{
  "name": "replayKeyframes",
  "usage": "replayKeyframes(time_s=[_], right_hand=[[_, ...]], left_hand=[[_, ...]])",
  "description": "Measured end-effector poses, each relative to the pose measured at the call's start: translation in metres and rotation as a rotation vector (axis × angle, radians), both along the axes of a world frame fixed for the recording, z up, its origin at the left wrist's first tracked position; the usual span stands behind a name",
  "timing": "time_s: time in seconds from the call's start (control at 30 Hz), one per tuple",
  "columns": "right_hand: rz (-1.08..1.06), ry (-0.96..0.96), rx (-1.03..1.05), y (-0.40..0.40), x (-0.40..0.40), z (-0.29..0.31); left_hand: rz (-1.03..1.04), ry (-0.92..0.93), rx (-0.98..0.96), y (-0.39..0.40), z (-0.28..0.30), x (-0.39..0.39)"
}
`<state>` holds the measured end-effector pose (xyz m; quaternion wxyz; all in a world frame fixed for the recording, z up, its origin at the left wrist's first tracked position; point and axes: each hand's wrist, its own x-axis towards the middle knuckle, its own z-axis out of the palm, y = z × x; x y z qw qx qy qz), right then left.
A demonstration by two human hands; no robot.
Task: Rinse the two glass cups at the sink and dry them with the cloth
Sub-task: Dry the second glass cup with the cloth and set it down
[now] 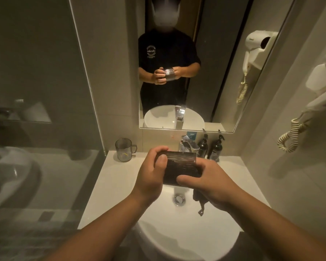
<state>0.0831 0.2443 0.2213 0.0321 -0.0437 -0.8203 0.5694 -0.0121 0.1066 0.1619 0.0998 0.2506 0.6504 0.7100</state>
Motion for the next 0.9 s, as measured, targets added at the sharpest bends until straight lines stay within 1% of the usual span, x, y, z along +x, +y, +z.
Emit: replayKeyframes(time_s=[0.03,0.1,0.13,0.17,0.2,0.23,0.3,0.37,0.43,0.5,0.53,0.57,0.6,0.63,0.67,0.7,0.73,0.77,0.8,0.83,0.9], right_hand=[[0.02,0.034,0.14,0.0,0.0,0.004],[0.087,0.115,0.492,0.003,-0.002,0.008],[0.139,0.148,0.633,0.006,-0.003,0.008],[0.183,0.174,0.715,0.007,-0.004,0.007],[0.203,0.184,0.742,0.006,-0.005,0.007],[0.204,0.186,0.736,0.004,-0.005,0.007],[0.153,0.165,0.663,-0.004,-0.004,0.008],[0.074,0.105,0.505,-0.01,-0.001,0.01],[0.021,0.014,0.214,-0.013,0.003,0.012],[0.003,-0.061,-0.191,-0.017,0.006,0.017],[-0.013,-0.09,-0.355,-0.019,0.007,0.02],[-0.03,-0.109,-0.446,-0.02,0.008,0.021],[-0.042,-0.117,-0.467,-0.021,0.008,0.023],[-0.044,-0.11,-0.404,-0.021,0.007,0.024],[-0.041,-0.081,-0.258,-0.02,0.006,0.024],[-0.034,-0.032,-0.028,-0.016,0.005,0.023],[-0.011,0.031,0.248,-0.012,0.005,0.023],[0.05,0.091,0.508,-0.007,0.003,0.021],[0.128,0.124,0.692,-0.002,0.001,0.017],[0.19,0.141,0.782,0.001,0.0,0.014],[0.226,0.146,0.792,0.0,-0.003,0.01]], left_hand=[[-0.047,-0.089,0.02,-0.001,0.003,-0.002],[-0.158,-0.391,0.072,-0.005,0.014,-0.007],[-0.198,-0.516,0.078,-0.007,0.019,-0.009],[-0.219,-0.571,0.064,-0.008,0.022,-0.011],[-0.211,-0.559,0.038,-0.007,0.025,-0.011],[-0.182,-0.503,0.022,-0.004,0.027,-0.01],[-0.097,-0.39,0.04,0.002,0.028,-0.006],[-0.039,-0.291,0.064,0.006,0.026,-0.004],[-0.018,-0.163,0.058,0.006,0.023,-0.003],[-0.01,-0.019,0.039,0.004,0.017,-0.003],[-0.012,0.039,0.031,0.003,0.015,-0.003],[-0.02,0.073,0.03,0.002,0.012,-0.004],[-0.035,0.07,0.04,0.002,0.011,-0.004],[-0.06,0.025,0.06,0.002,0.01,-0.005],[-0.098,-0.056,0.086,0.001,0.01,-0.007],[-0.141,-0.163,0.108,0.001,0.012,-0.008],[-0.187,-0.286,0.112,-0.001,0.017,-0.008],[-0.229,-0.402,0.094,-0.002,0.021,-0.009],[-0.253,-0.486,0.06,-0.003,0.025,-0.009],[-0.261,-0.53,0.02,-0.004,0.027,-0.01],[-0.224,-0.514,-0.016,0.0,0.03,-0.009]])
